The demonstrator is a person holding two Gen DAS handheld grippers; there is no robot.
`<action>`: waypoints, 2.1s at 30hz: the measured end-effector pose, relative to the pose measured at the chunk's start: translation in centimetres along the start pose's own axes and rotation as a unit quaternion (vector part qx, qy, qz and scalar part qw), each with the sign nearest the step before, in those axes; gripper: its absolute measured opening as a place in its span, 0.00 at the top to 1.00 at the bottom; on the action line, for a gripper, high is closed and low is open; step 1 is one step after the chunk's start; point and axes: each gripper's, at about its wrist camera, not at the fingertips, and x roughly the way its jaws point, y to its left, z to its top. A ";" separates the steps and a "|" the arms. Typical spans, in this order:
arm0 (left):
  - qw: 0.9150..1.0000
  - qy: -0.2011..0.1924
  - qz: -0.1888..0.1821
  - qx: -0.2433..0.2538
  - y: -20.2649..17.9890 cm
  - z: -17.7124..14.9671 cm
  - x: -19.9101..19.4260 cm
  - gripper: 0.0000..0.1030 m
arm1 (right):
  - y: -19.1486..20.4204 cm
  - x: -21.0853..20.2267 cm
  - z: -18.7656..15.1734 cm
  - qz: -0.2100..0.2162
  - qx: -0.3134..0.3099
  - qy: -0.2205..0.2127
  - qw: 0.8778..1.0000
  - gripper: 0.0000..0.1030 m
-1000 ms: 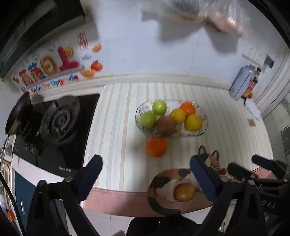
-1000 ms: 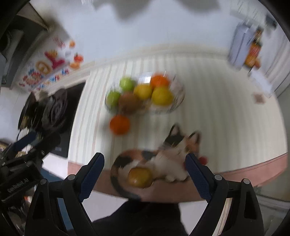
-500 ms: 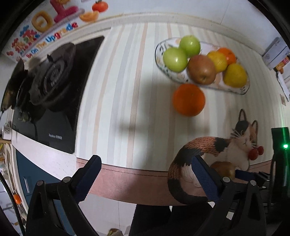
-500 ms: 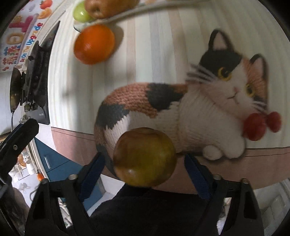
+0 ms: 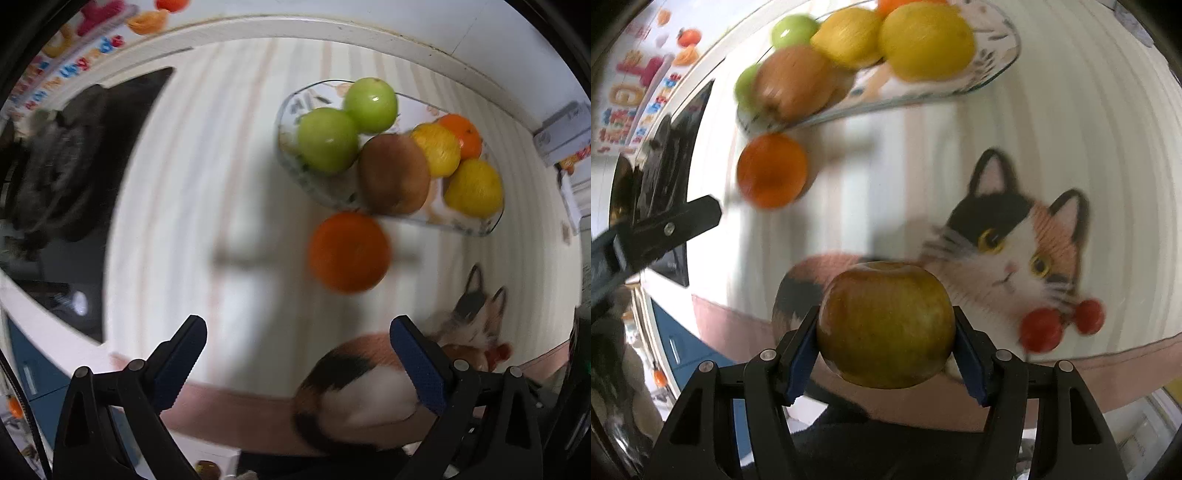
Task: Organize fruits
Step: 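Grasp the brown fruit with the right tool while the left tool grasps the orange, then lower the orange and brown fruit onto the deer plate and open both tools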
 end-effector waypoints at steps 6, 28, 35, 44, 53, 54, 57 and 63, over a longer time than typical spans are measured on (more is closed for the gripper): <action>0.999 0.028 -0.034 0.010 -1.6 3.6 3.6 0.01 | -1.4 -0.1 2.1 -0.004 0.013 -0.007 1.000 0.33; 0.999 0.001 -0.042 0.033 -2.3 1.6 3.9 0.39 | -1.7 1.8 3.4 -0.013 0.006 -0.004 1.000 0.33; 0.999 0.001 -0.046 0.024 -1.6 0.2 3.1 0.40 | -0.5 0.9 2.8 -0.007 -0.006 -0.020 1.000 0.34; 0.995 -0.043 -0.084 0.030 -2.0 0.9 -3.1 0.40 | -0.1 -6.3 3.8 0.032 -0.002 -0.087 0.996 0.34; 0.988 -0.102 -0.110 0.038 -2.5 7.8 -9.0 0.40 | -3.7 -12.4 11.5 0.018 0.032 -0.153 0.988 0.34; 0.988 -0.103 -0.105 0.038 -2.4 8.7 -9.0 0.40 | -4.3 -12.2 13.0 0.011 0.036 -0.151 0.988 0.34; 0.990 -0.101 -0.088 0.036 -2.3 11.6 -8.0 0.40 | -5.8 -10.7 16.2 -0.015 0.045 -0.140 0.989 0.34; 0.996 -0.059 -0.058 0.027 -1.2 16.1 -3.8 0.40 | -6.5 -7.1 19.6 -0.044 0.046 -0.109 0.992 0.34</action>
